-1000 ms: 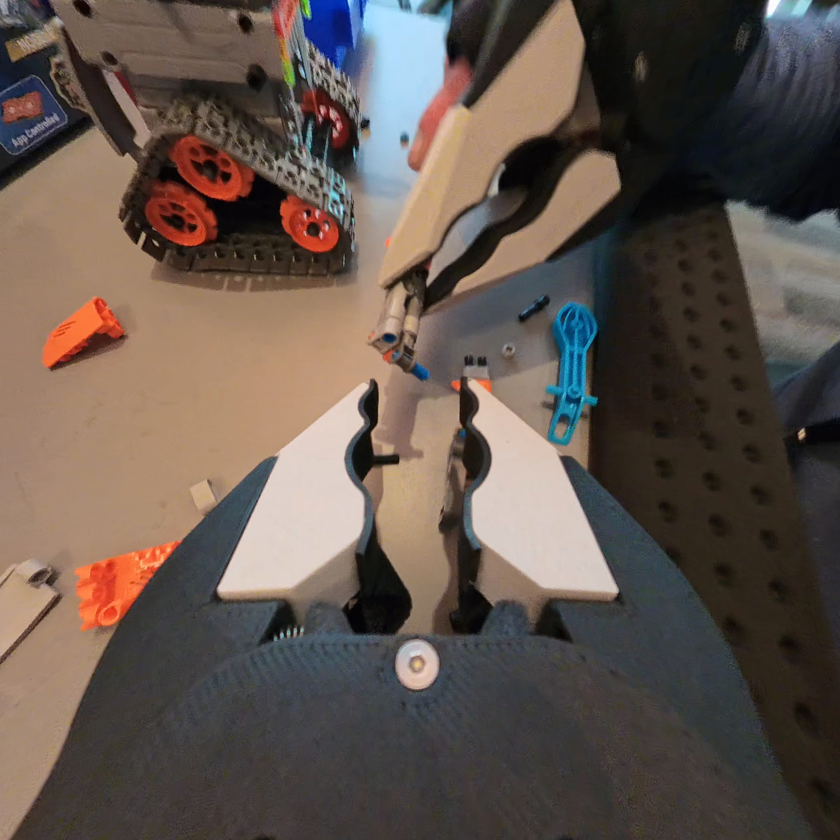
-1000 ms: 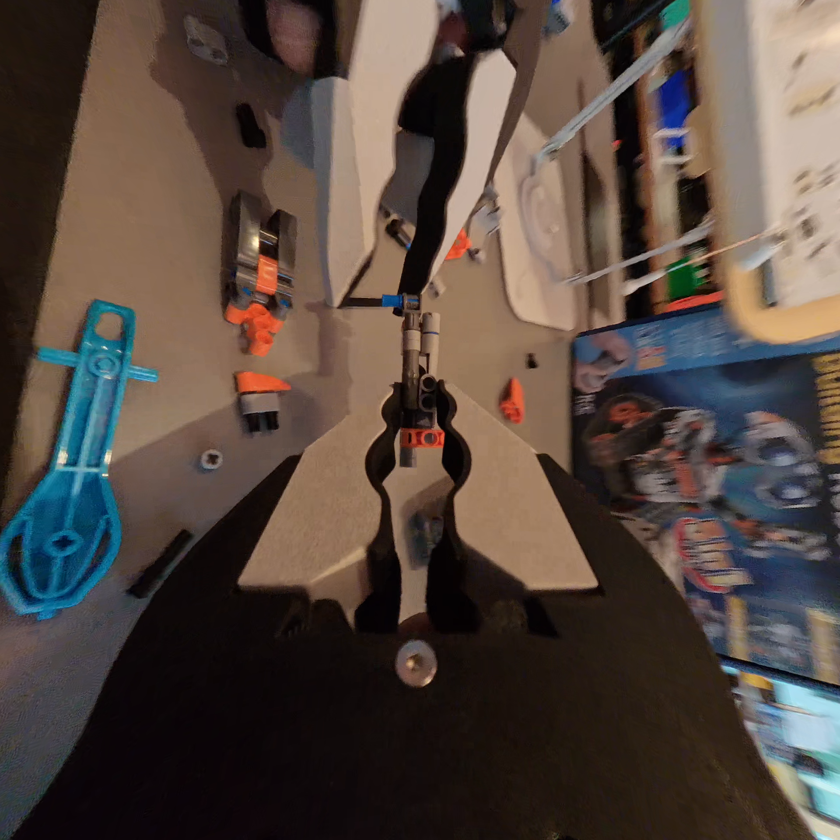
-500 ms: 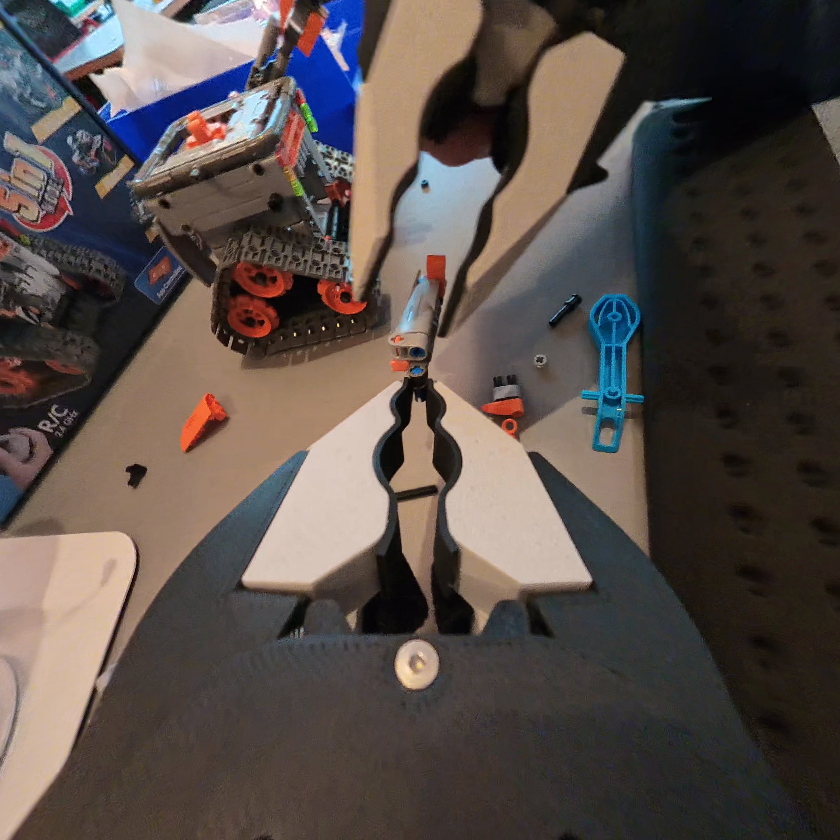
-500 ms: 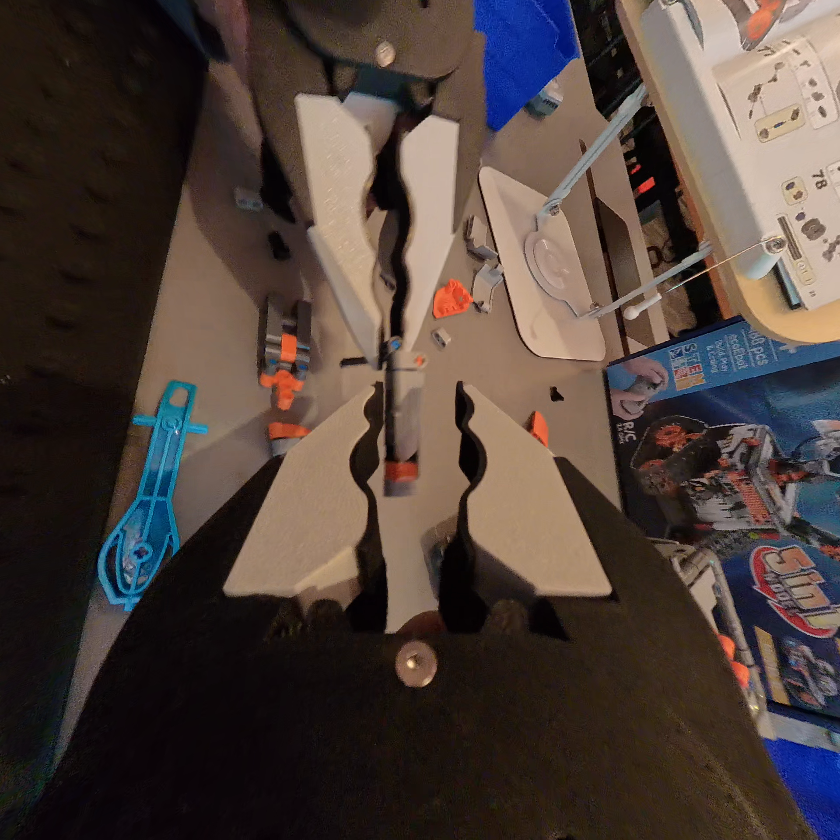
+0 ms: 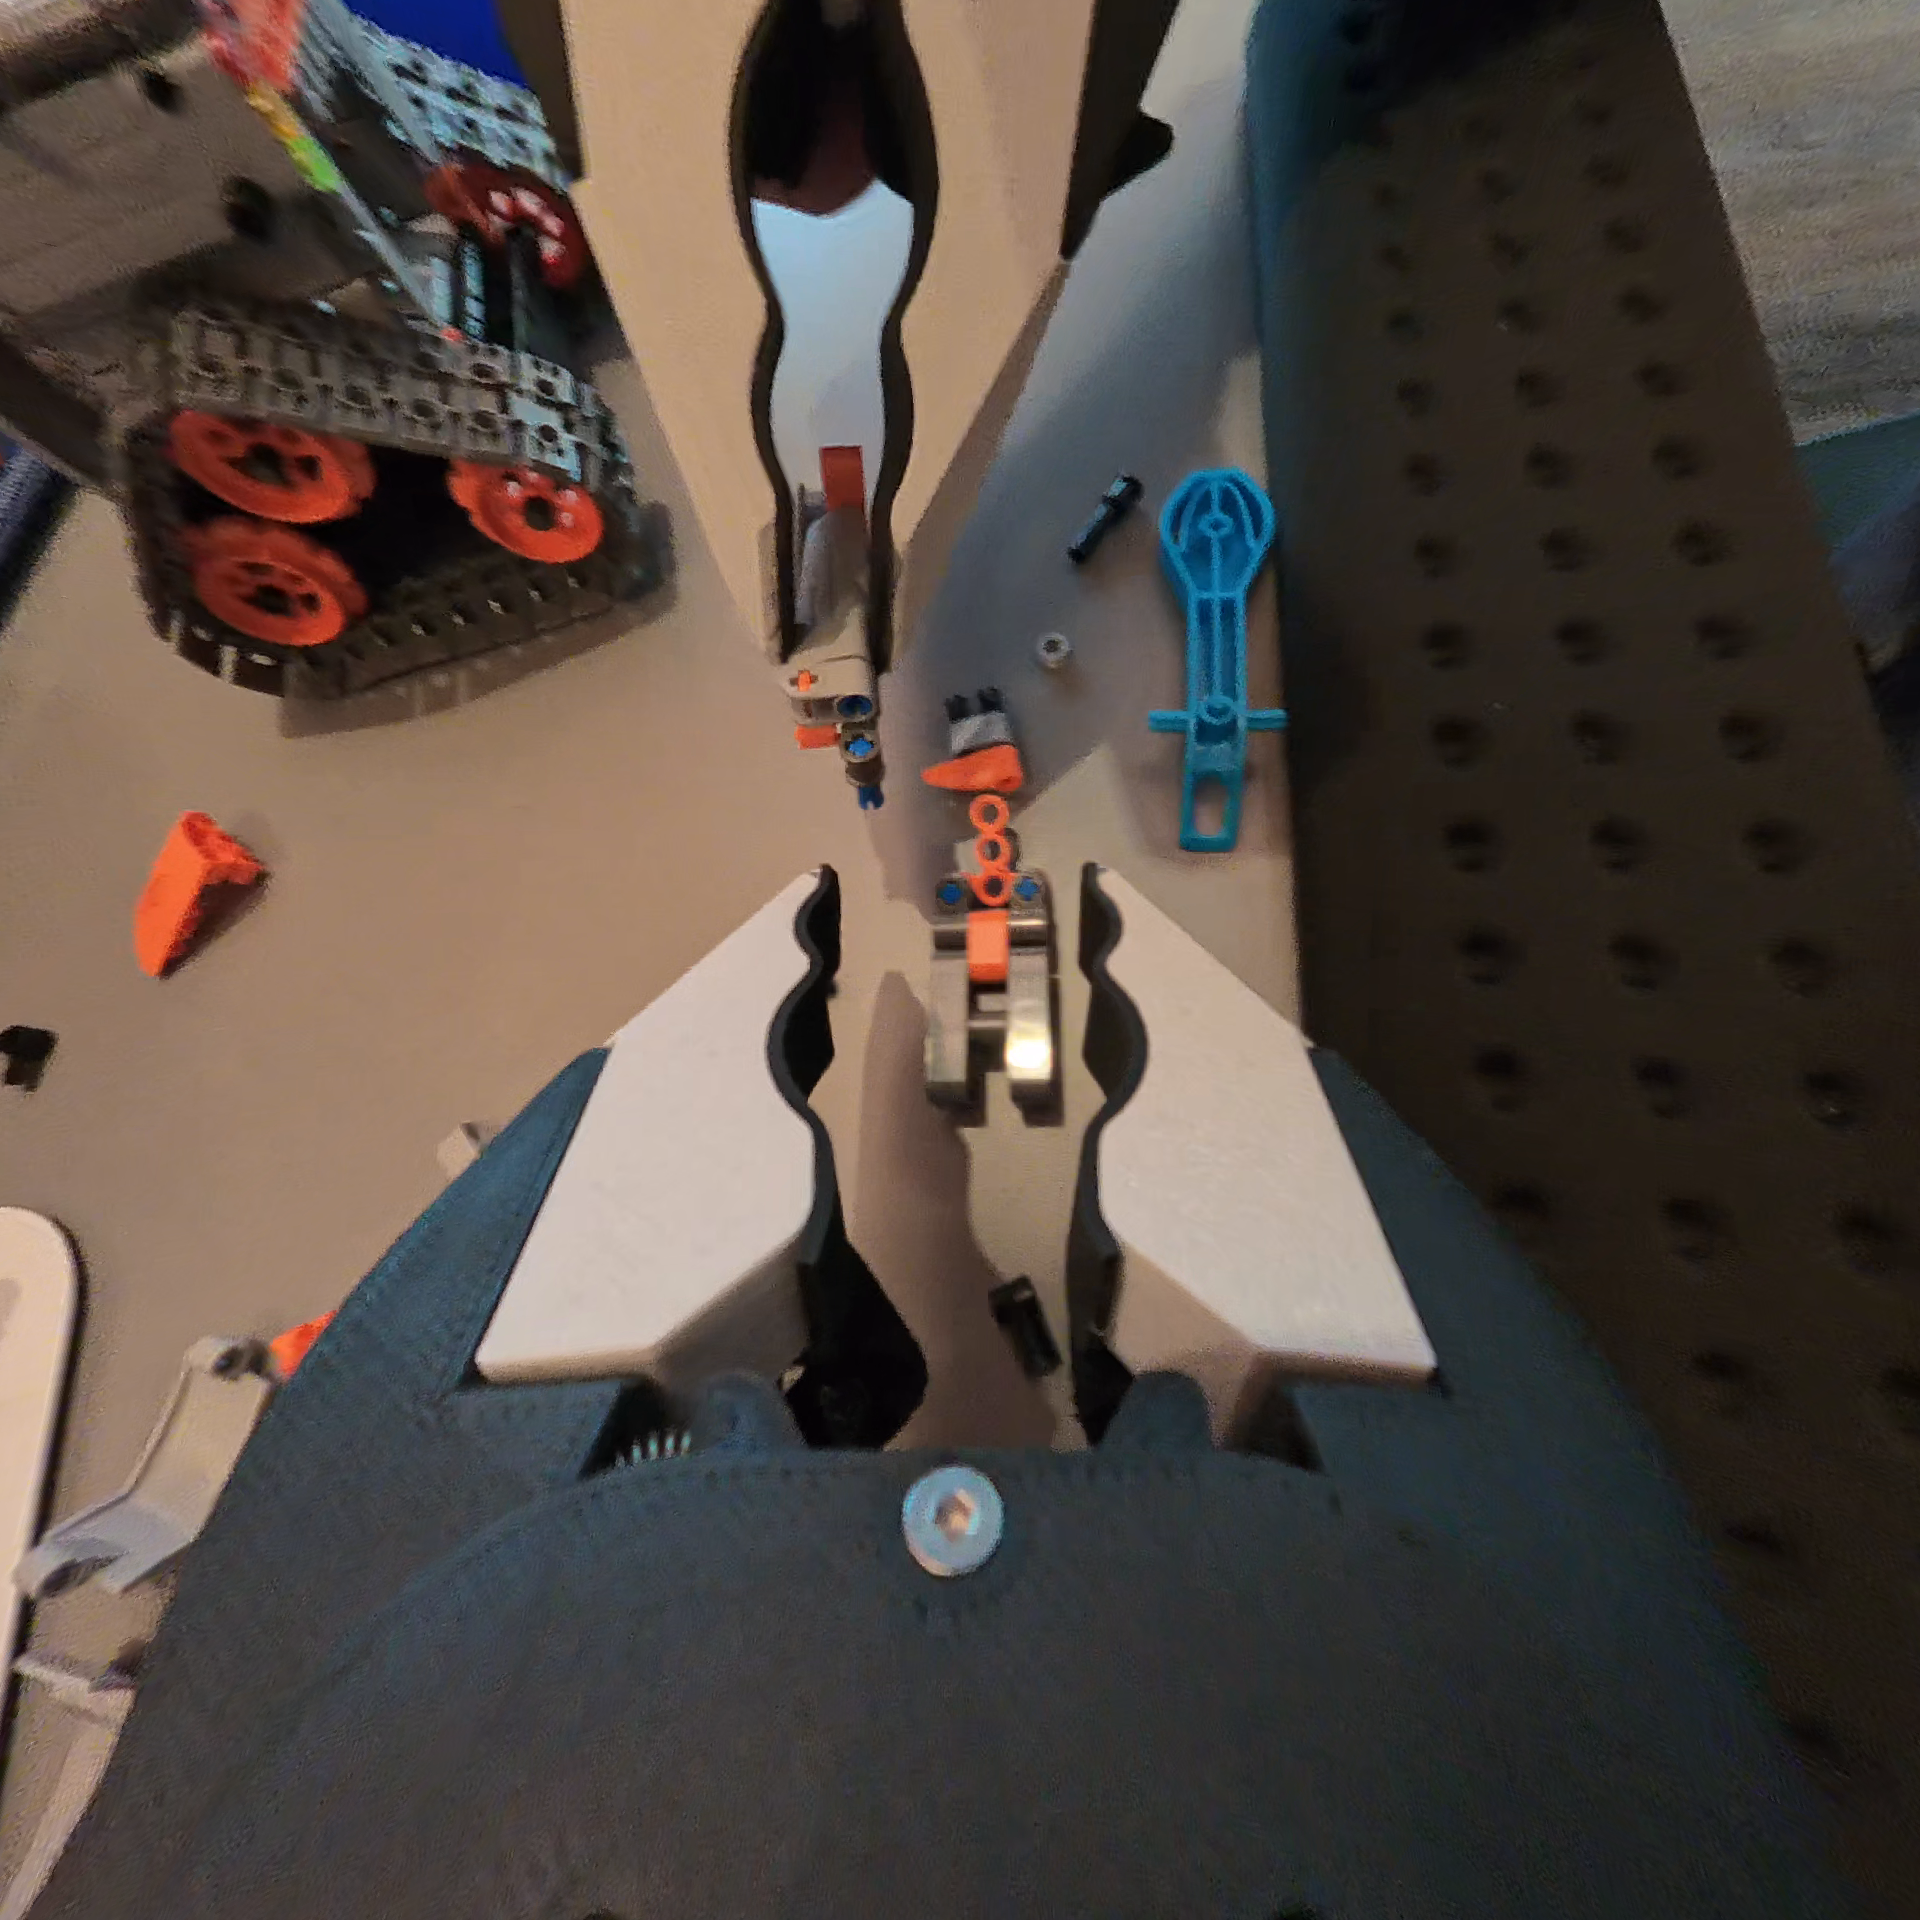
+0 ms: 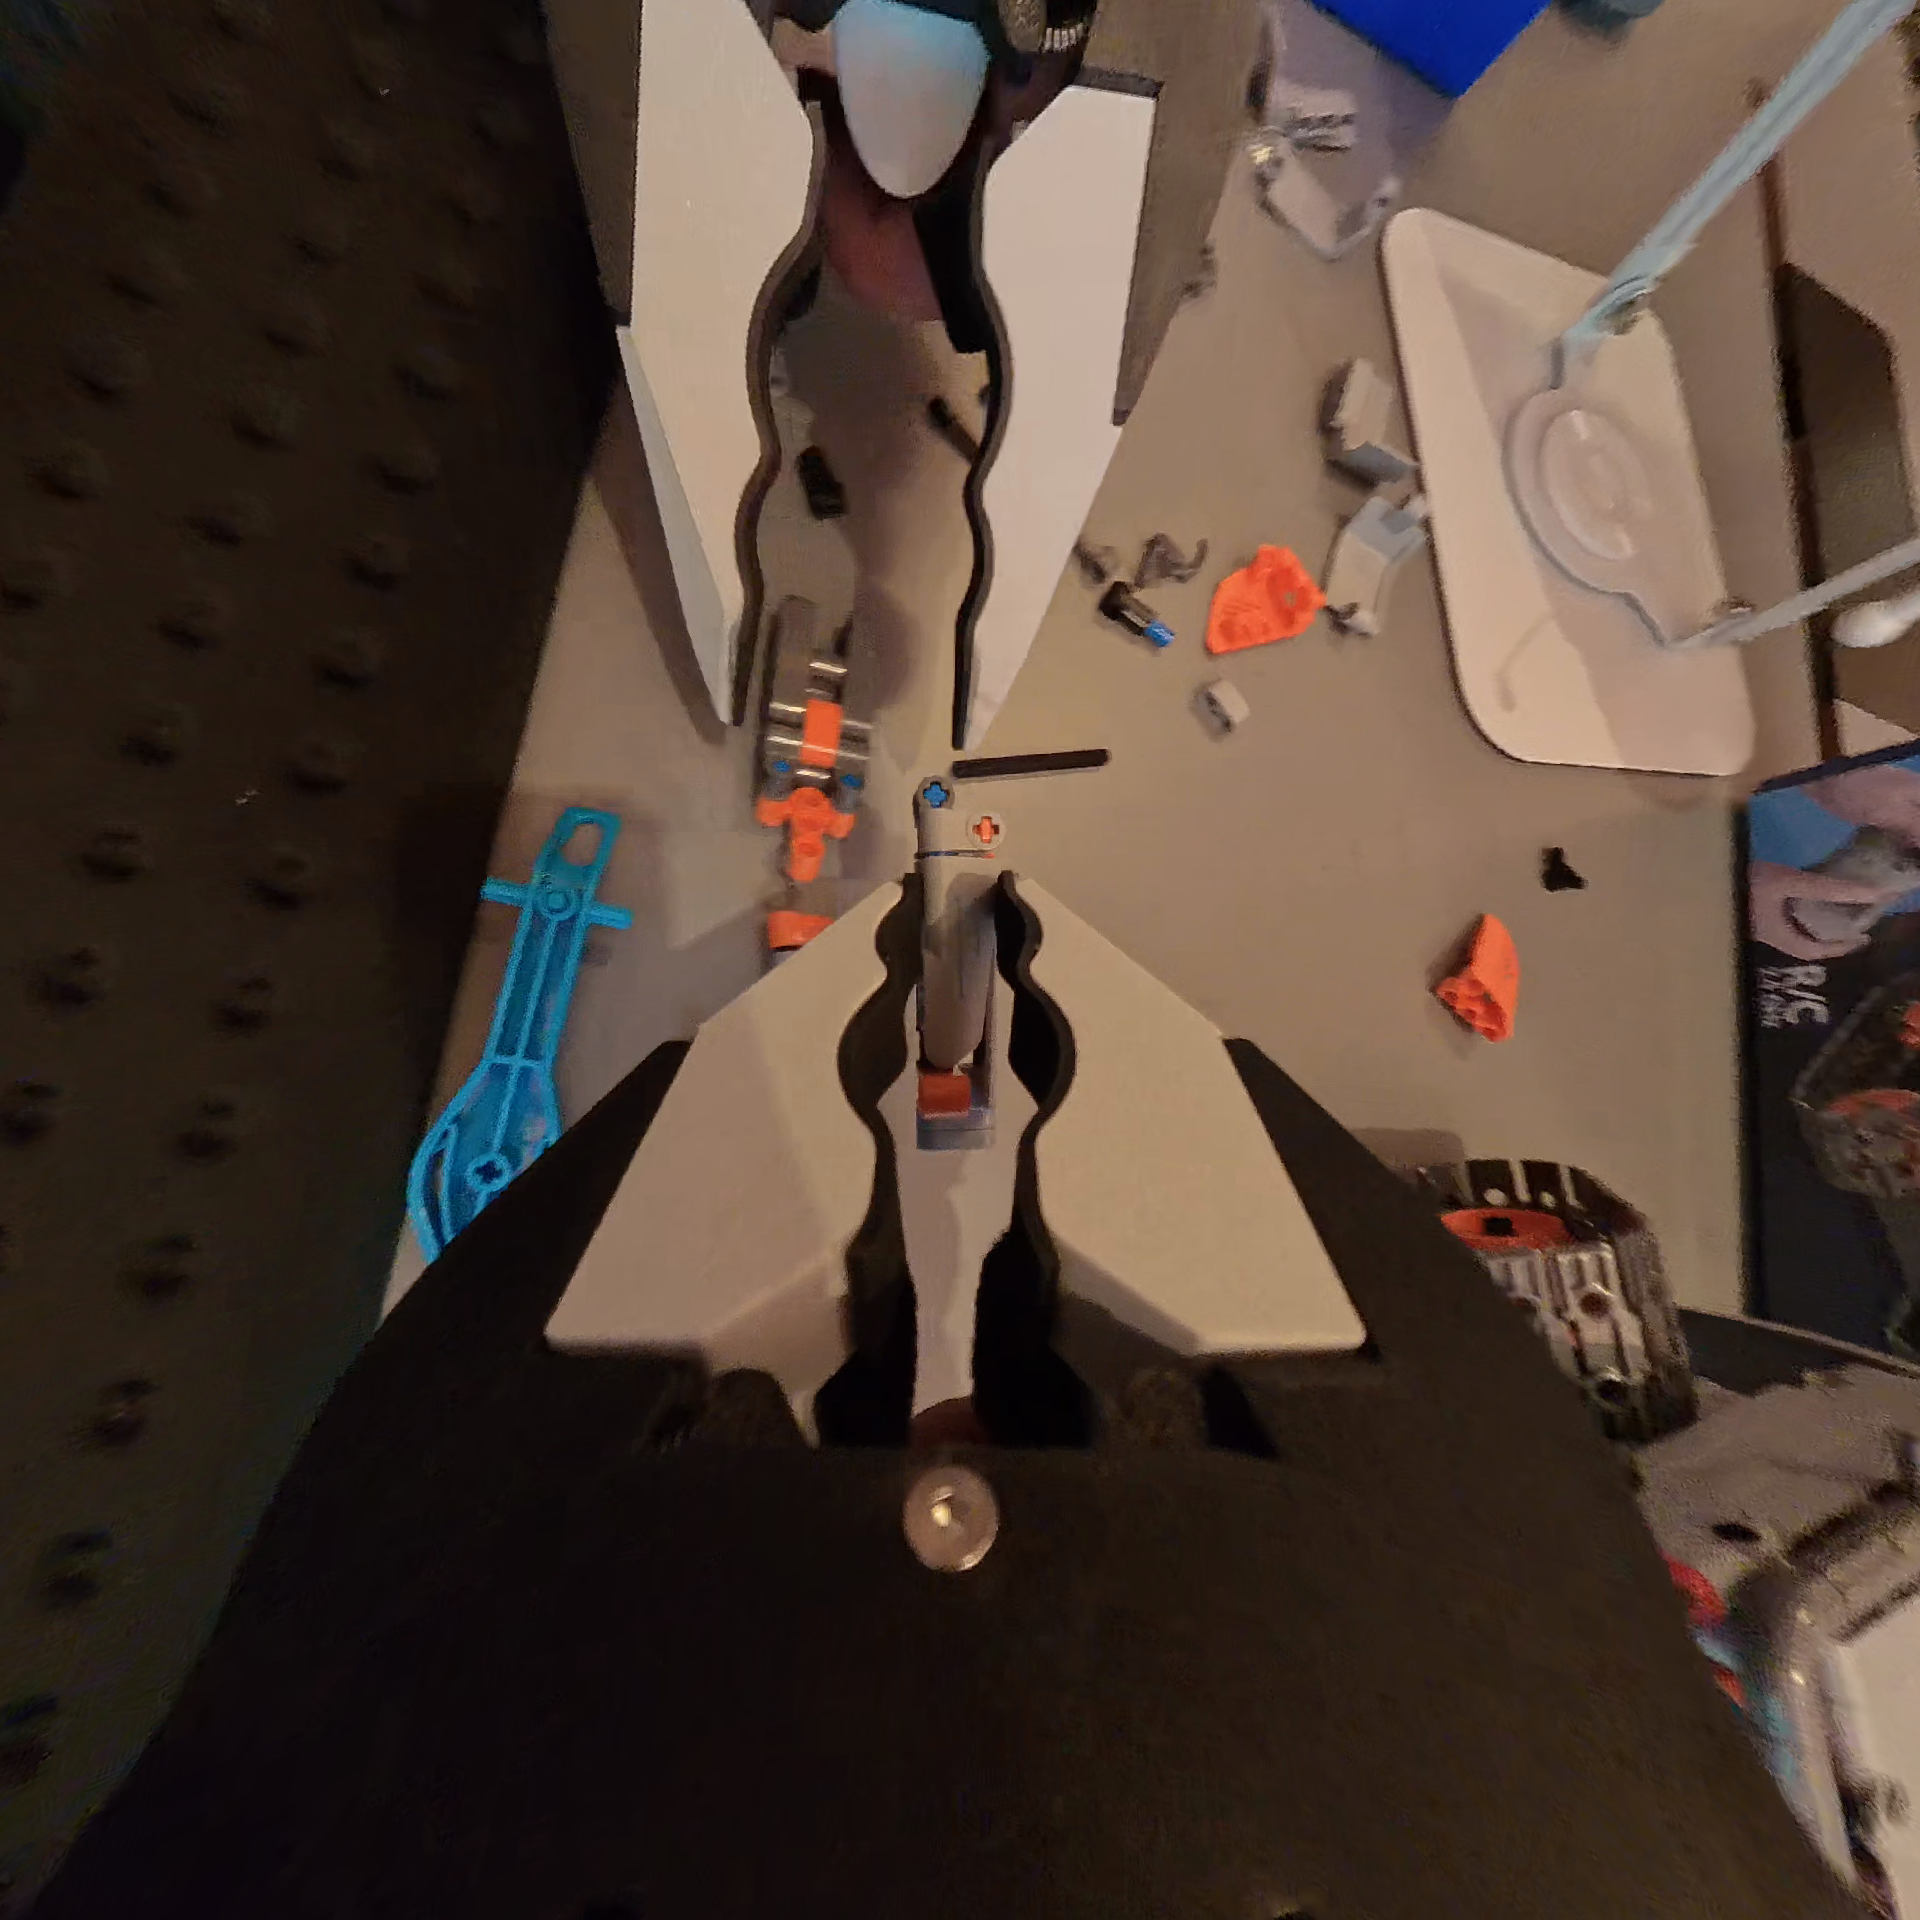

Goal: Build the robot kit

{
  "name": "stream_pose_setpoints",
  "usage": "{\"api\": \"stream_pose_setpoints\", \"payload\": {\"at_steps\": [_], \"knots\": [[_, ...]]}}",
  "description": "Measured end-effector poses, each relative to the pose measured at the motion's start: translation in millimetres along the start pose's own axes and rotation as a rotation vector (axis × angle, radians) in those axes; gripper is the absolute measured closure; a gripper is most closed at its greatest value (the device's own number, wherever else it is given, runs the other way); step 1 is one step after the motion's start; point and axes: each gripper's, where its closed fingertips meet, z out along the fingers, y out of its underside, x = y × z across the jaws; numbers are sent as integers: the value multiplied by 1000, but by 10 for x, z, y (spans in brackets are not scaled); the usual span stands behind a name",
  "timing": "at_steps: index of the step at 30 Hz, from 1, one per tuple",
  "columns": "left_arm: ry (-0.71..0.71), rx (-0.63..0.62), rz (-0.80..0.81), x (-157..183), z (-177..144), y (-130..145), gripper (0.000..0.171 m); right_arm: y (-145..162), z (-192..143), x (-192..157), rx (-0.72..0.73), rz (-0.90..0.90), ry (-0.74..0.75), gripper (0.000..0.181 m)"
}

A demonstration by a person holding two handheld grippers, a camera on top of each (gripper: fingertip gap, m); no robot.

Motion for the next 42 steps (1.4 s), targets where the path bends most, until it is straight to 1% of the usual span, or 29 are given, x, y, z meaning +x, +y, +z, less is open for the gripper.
{"api": "stream_pose_setpoints", "payload": {"at_steps": [1, 3, 4, 7, 10, 12, 16, 18, 20, 25, 35, 42], "knots": [[3, -27, 7, 34, 30, 33, 125, 21, 17, -42, -16, -6, -24, 170], [3, -103, 36, 82, 119, 156, 125, 56, 40, -80, -39, -7, -51, 170], [-4, -110, 36, 84, 152, 168, 128, 70, 46, -84, -46, -4, -57, 170], [-49, -119, 39, 5, 183, 168, 149, 68, 49, -96, -43, -1, -65, 170], [-50, -143, 43, -19, 159, 186, 149, 40, 30, -64, -31, 7, -58, 170], [-70, -198, 68, -74, 106, 244, 149, 26, 40, -73, -36, 5, -73, 170], [-46, -320, 91, -114, -32, 353, 149, 6, 159, -65, -66, -14, -82, 170], [-40, -347, 107, -142, -53, 364, 149, -54, 197, -45, -45, 3, -90, 170], [-21, -372, 118, -155, -48, 386, 149, -41, 244, -20, -67, 0, -87, 170], [19, -368, 96, -155, -26, 378, 149, -25, 328, -6, -94, -8, -86, 170], [41, -365, 87, -132, 9, 343, 149, 57, 293, -29, -175, -42, -109, 170], [35, -322, 70, -140, 72, 272, 148, 135, 293, -57, -227, -44, -132, 170]]}}
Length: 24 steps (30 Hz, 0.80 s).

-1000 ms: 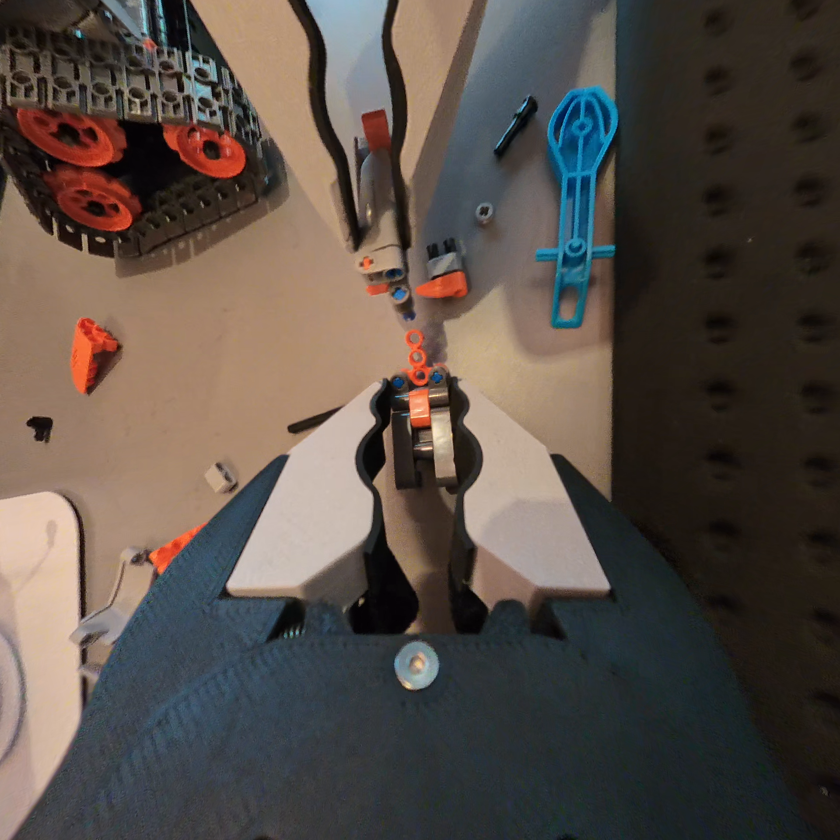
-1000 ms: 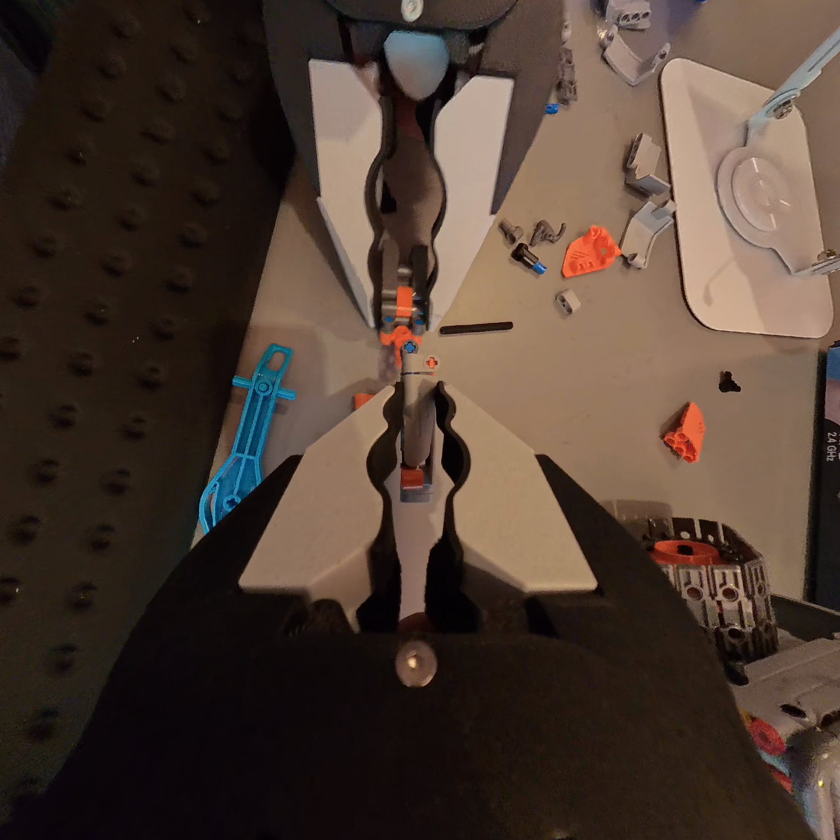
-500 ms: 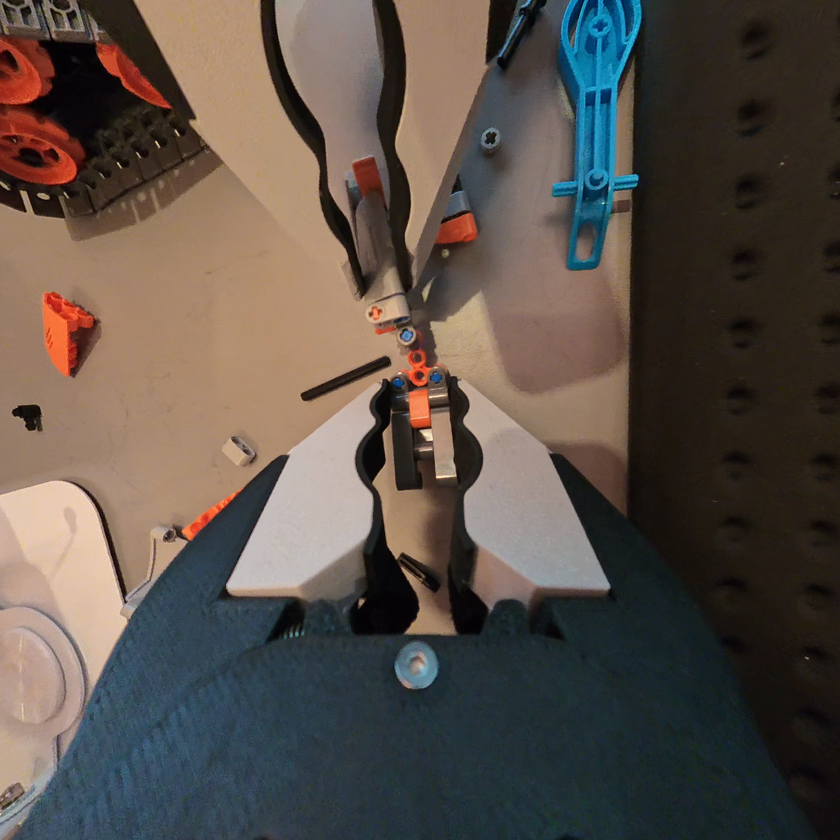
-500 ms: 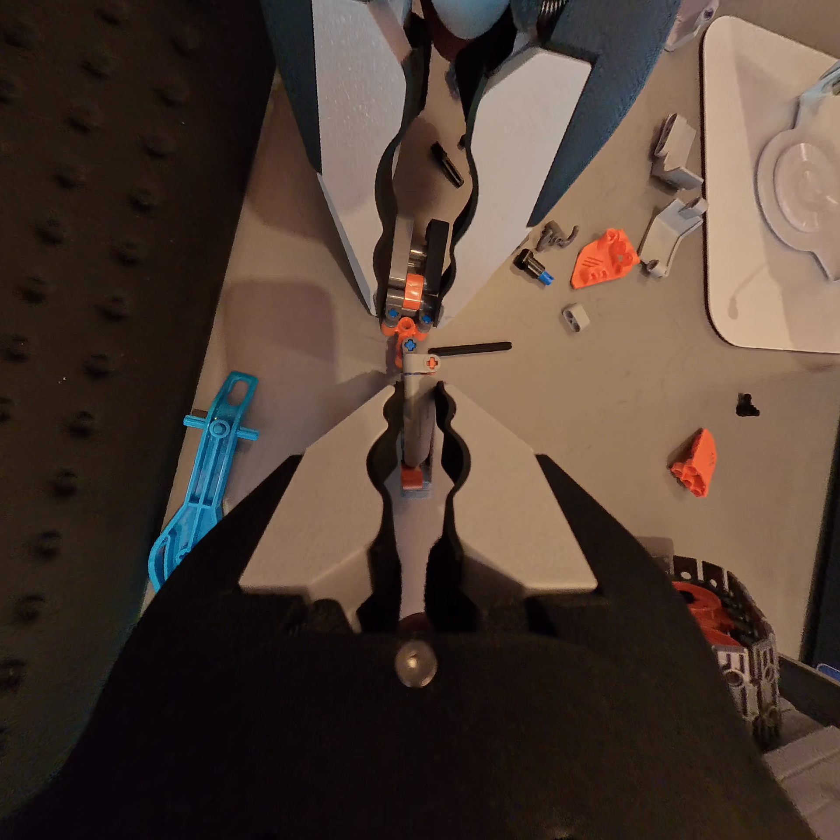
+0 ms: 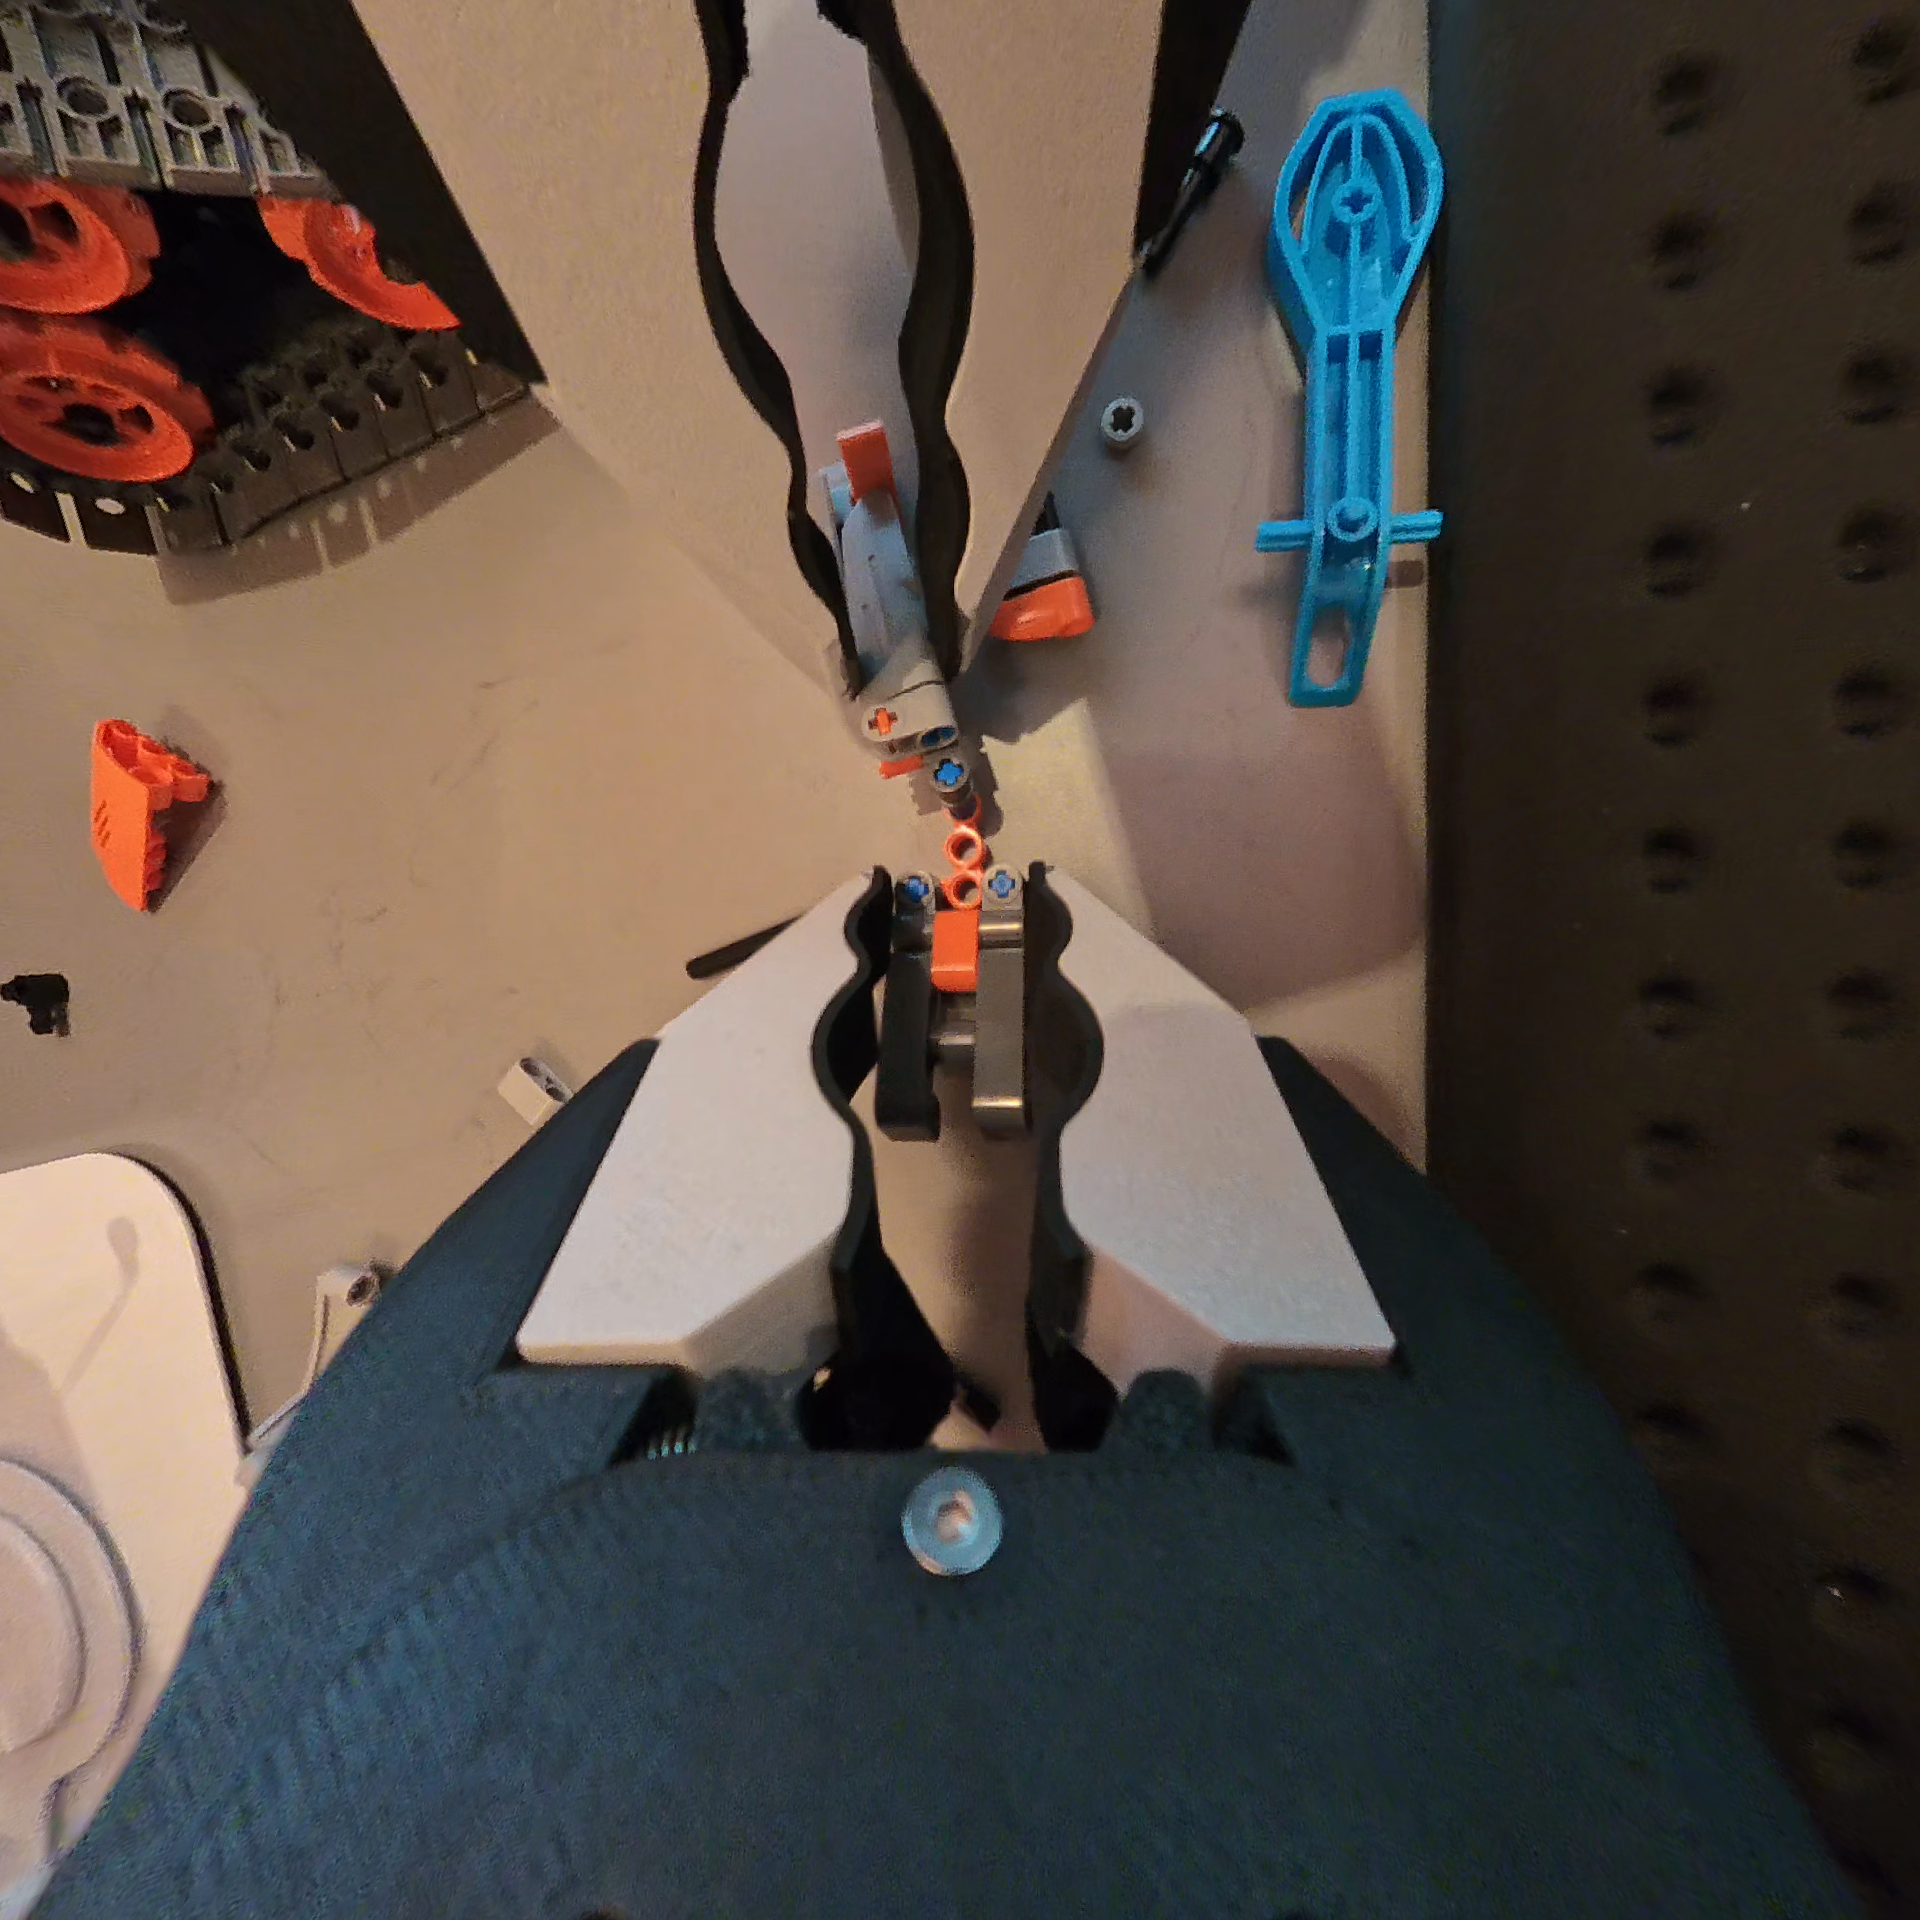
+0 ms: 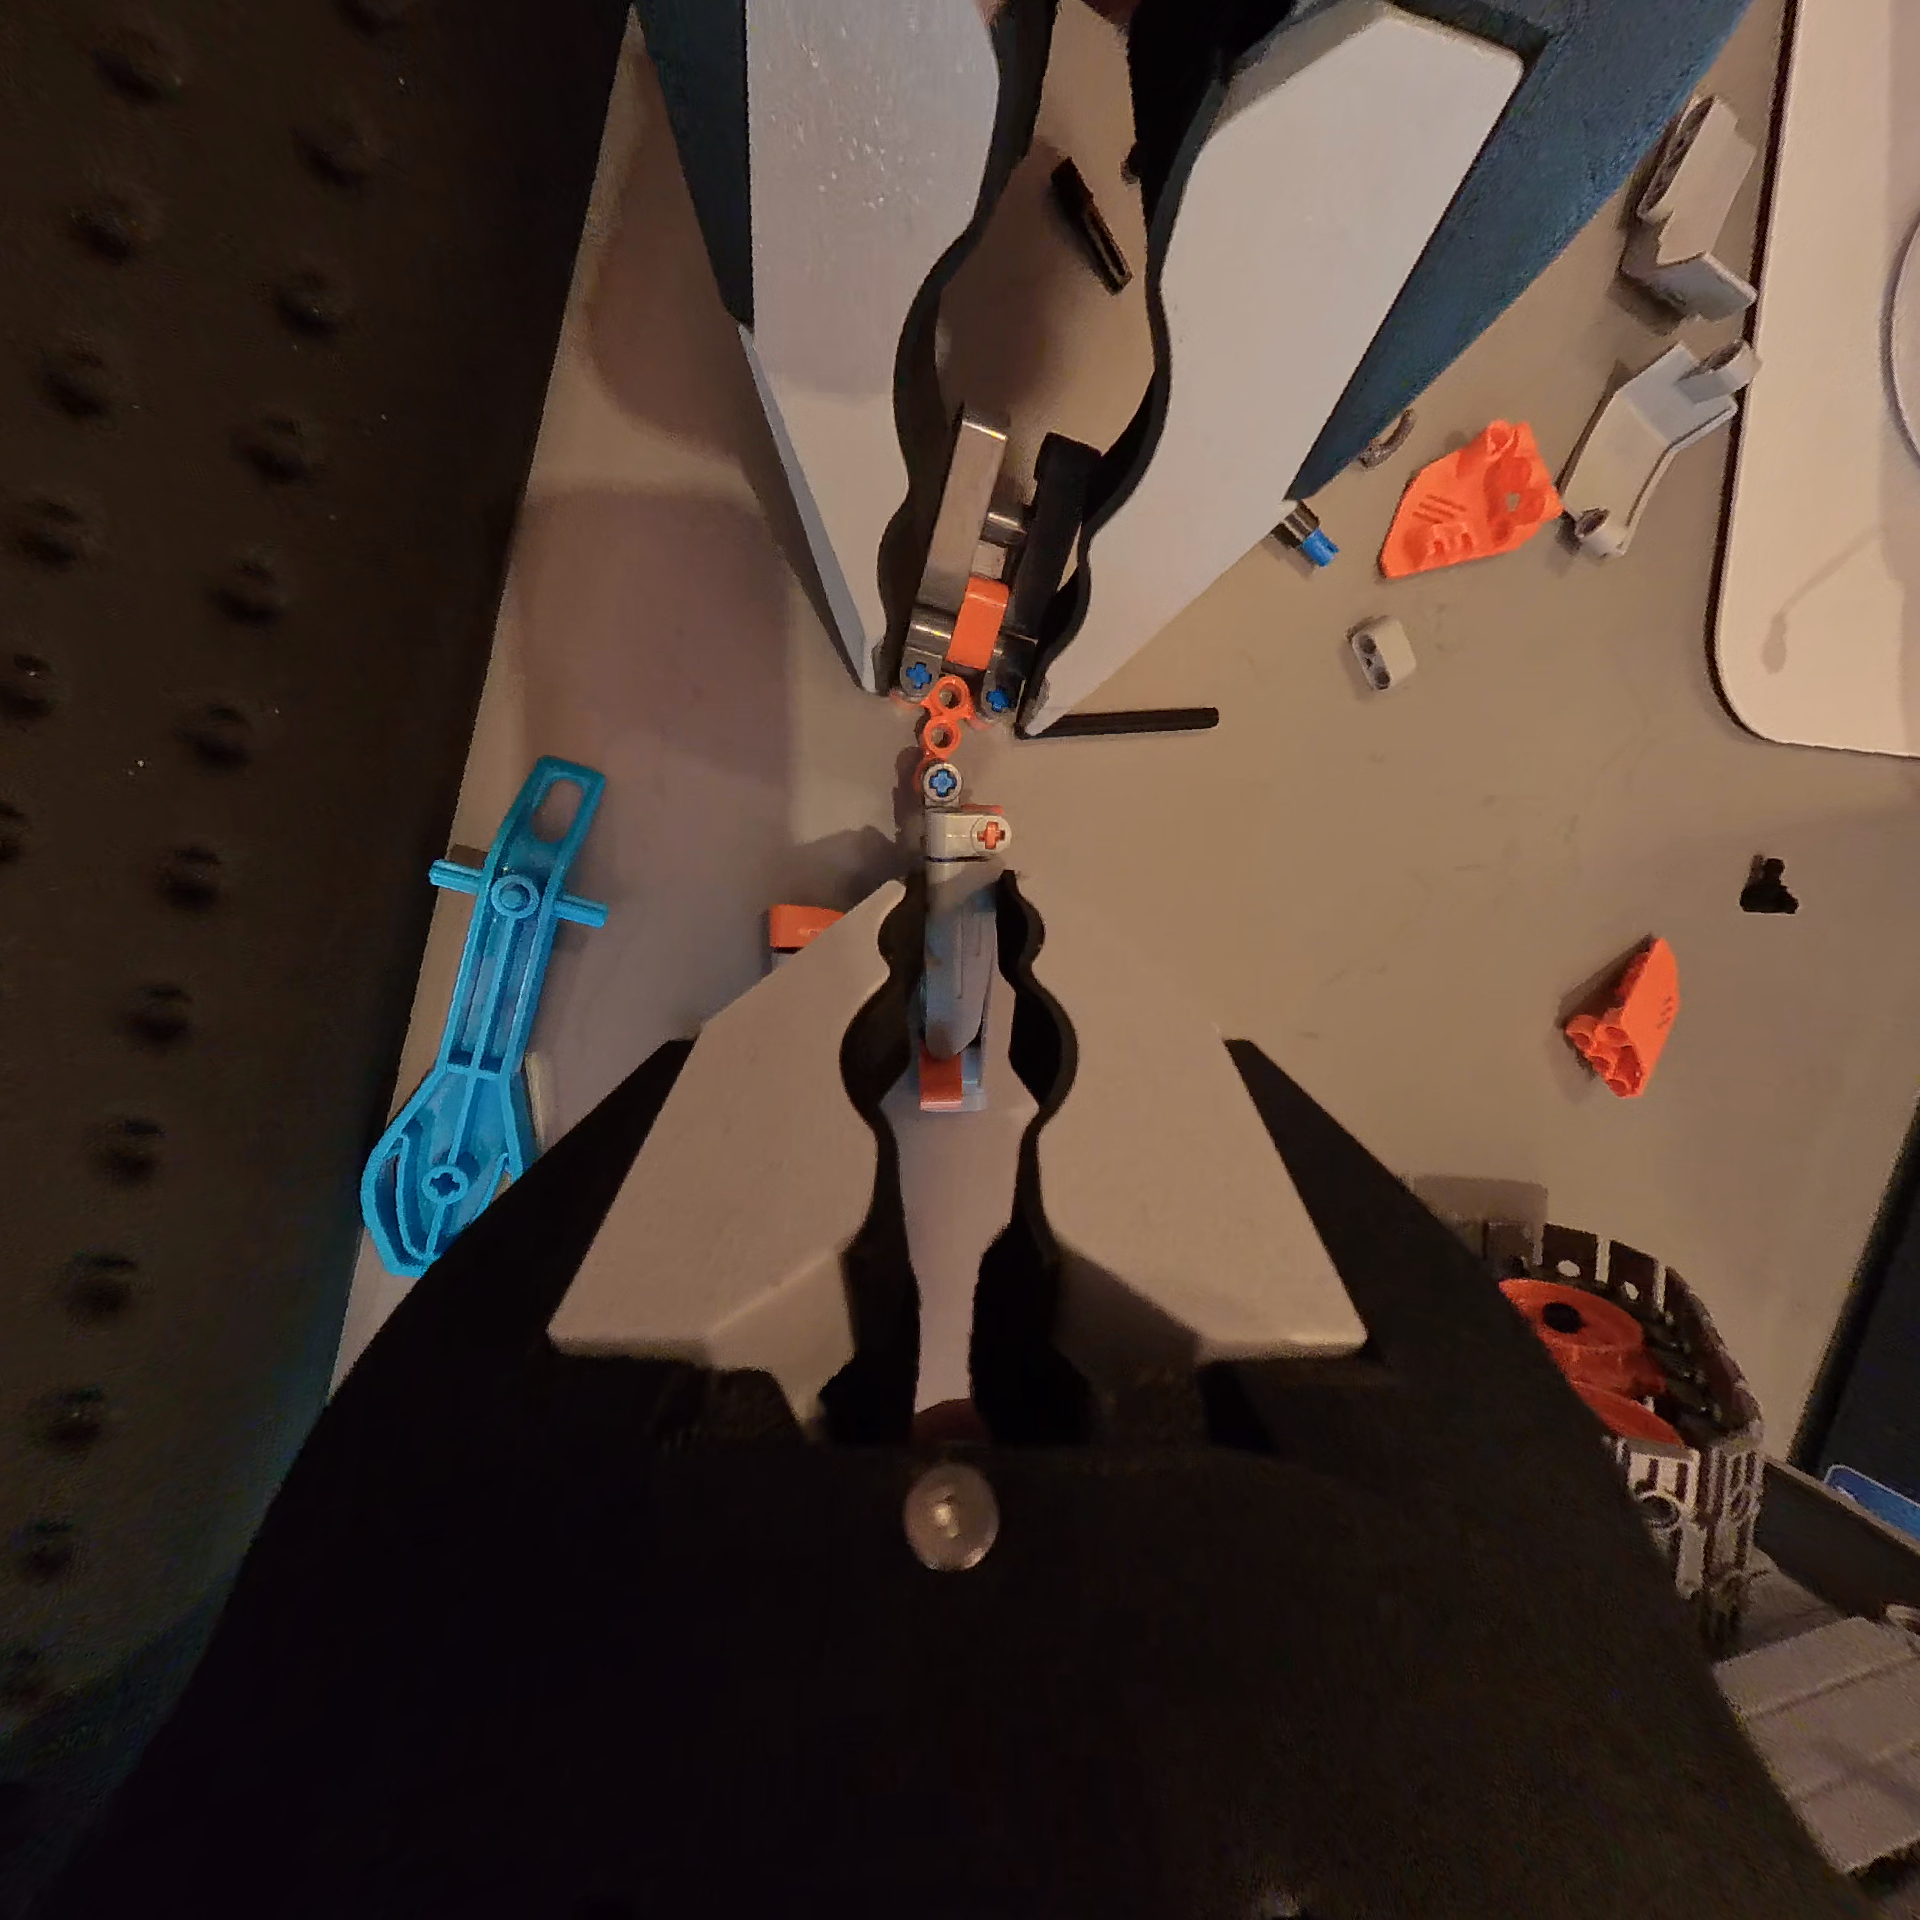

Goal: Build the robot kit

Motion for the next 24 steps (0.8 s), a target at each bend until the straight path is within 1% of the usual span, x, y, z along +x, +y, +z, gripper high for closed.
{"api": "stream_pose_setpoints", "payload": {"at_steps": [4, 6, 7, 9, 11, 12, 19, 24], "knots": [[-24, 42, -18, -21, 28, -13, 144, 2, 0, 1, -3, 7, -13, 170], [-66, 80, -6, -54, 4, -51, 142, 2, 1, 2, -9, 6, -17, 170], [-76, 103, -6, -57, -14, -87, 145, 2, 1, 3, -11, 6, -20, 170], [-113, 163, 14, -67, -68, -191, 158, 0, 2, 3, -15, 7, -24, 170], [-98, 162, 29, -11, -56, -210, 167, -1, 4, 3, -19, 7, -27, 170], [-109, 154, 31, -16, -33, -201, 167, -1, 6, 3, -21, 7, -28, 170], [-123, 173, 17, -23, -17, -201, 167, 2, 11, 2, -51, 4, -38, 170], [-126, 173, 16, -23, -11, -193, 168, 6, 15, 2, -102, -5, -58, 171]]}}
